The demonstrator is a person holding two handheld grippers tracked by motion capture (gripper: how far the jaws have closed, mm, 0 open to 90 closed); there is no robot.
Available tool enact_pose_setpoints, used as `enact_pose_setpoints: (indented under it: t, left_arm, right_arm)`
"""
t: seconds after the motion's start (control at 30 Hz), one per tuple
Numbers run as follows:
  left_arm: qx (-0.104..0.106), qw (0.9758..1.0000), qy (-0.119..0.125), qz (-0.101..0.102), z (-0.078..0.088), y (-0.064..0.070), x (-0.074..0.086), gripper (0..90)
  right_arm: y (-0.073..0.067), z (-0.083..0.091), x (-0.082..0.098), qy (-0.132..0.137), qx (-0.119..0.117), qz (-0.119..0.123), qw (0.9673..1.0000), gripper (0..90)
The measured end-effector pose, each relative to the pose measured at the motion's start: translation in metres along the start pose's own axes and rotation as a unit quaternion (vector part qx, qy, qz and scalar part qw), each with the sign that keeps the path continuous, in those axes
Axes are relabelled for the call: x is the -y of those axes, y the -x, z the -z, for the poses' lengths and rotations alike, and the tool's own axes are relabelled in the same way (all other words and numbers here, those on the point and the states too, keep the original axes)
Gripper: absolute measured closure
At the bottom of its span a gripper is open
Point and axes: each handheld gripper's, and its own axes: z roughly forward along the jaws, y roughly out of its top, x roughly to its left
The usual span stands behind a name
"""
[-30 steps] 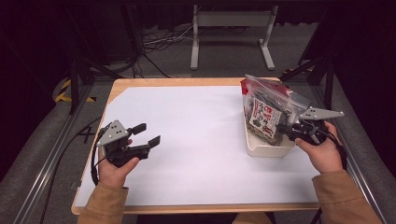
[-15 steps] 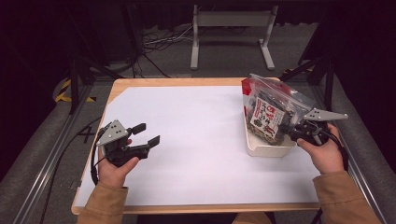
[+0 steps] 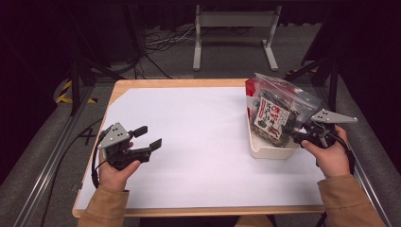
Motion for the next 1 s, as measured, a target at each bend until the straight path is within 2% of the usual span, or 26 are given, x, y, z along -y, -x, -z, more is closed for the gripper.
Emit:
enact_pose_setpoints:
  t: [0.13, 0.17, 0.27, 0.5, 0.63, 0.83, 1.0]
  left_arm:
    - [0.001, 1.0, -0.005, -0.007, 0.002, 0.003, 0.001, 29.9]
    - [0.003, 1.0, -0.005, -0.006, 0.002, 0.004, 0.001, 29.8]
    - [0.002, 0.9999, -0.007, -0.012, 0.006, 0.005, 0.002, 29.6]
    - [0.001, 0.9999, -0.004, -0.014, 0.018, 0.005, 0.009, 29.4]
    - [0.001, 0.9999, -0.005, -0.011, 0.022, 0.006, 0.013, 29.3]
    - [0.002, 0.9999, -0.006, -0.015, 0.025, 0.007, 0.017, 29.3]
    - [0.003, 0.9998, 0.002, -0.02, 0.027, 0.009, 0.023, 29.4]
  right_arm:
    - [-0.001, 0.006, 0.001, 0.006, 0.008, 0.002, 0.9999, 42.3]
    - [-0.001, 0.015, 0.001, 0.016, 0.014, 0.001, 0.9998, 39.8]
    - [-0.001, 0.023, 0.002, 0.02, 0.017, 0.001, 0.9997, 38.6]
    - [-0.007, 0.044, 0.006, 0.02, 0.019, 0.006, 0.9996, 34.0]
    - [-0.015, 0.051, 0.01, 0.014, 0.029, 0.019, 0.9993, 32.8]
    - [-0.026, 0.056, 0.013, 0.016, 0.018, 0.023, 0.9994, 32.5]
    - [-0.042, 0.054, 0.016, 0.015, 0.003, 0.039, 0.9991, 32.0]
